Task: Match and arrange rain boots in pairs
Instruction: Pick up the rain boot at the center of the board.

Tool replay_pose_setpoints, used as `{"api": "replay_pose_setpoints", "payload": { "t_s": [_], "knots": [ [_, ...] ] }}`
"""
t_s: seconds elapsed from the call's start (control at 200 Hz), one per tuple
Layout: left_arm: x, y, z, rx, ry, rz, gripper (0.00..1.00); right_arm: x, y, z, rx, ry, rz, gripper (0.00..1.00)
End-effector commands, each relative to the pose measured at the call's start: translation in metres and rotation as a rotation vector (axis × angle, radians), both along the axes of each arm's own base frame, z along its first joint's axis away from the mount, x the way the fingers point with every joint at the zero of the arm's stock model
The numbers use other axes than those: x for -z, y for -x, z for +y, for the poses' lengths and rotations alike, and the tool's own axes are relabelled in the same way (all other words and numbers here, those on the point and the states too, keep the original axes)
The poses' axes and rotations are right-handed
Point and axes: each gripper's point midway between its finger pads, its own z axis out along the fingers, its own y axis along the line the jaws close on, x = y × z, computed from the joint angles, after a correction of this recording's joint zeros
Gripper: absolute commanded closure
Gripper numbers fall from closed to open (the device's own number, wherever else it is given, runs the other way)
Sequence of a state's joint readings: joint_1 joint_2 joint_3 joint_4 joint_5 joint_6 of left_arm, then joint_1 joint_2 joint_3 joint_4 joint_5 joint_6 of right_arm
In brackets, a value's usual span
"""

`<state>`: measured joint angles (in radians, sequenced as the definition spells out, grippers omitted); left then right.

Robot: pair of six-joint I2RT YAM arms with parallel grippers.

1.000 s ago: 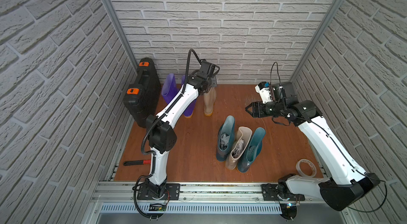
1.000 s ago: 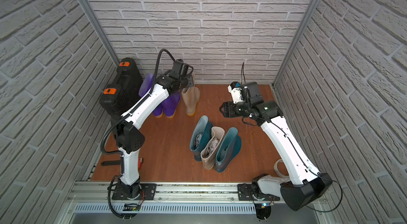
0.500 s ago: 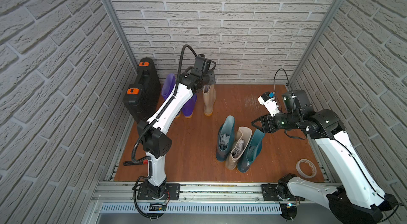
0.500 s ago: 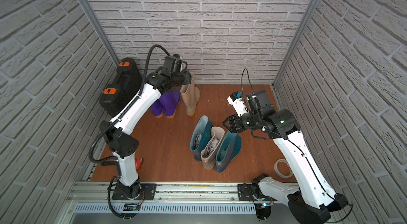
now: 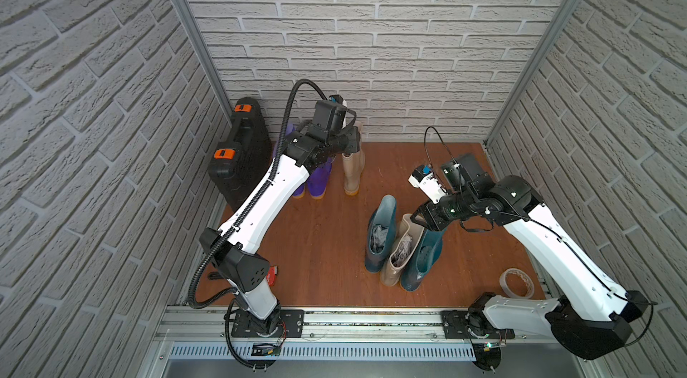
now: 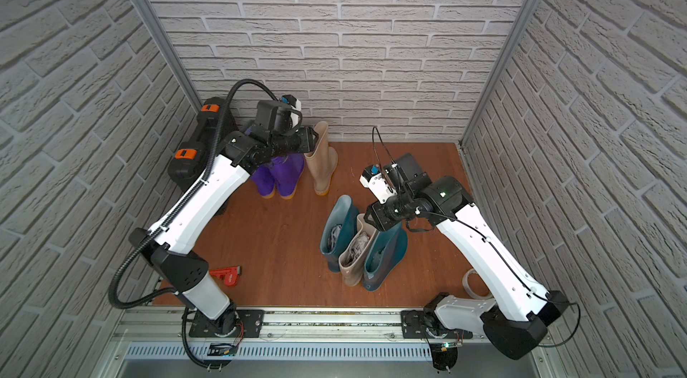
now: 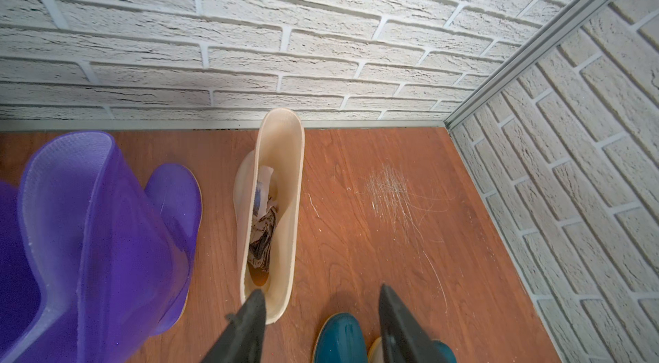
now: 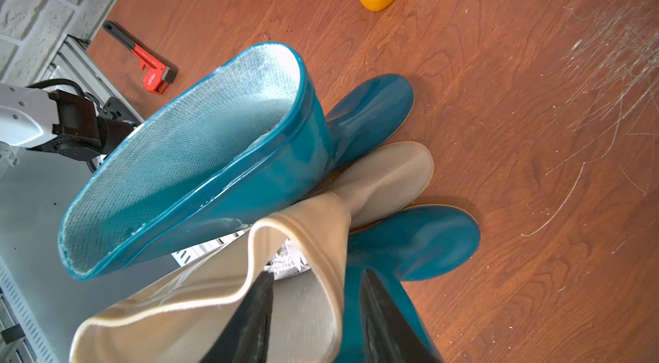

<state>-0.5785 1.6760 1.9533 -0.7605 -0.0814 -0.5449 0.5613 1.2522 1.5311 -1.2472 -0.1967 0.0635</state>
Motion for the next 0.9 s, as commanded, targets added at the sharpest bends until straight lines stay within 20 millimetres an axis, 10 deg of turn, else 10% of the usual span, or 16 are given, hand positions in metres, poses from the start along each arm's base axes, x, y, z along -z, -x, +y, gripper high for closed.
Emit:
{"api": "replay_pose_setpoints", "payload": {
  "t_s": [0.0,0.32,0.895],
  "knots": [
    [-0.015,0.012,0.001,0.036,0.011,-0.033,0.47,0.005,-0.003,0.0,-0.015,0.043,-0.02,0.64],
    [-0.021,0.016,0.001,0.056,0.018,-0.046,0.46,0.005,-0.013,-0.001,-0.009,0.088,-0.039,0.93],
    [-0.034,0.031,0.008,0.072,0.046,-0.079,0.44,-0.045,-0.055,0.009,-0.04,0.109,-0.246,0.94]
  ]
}}
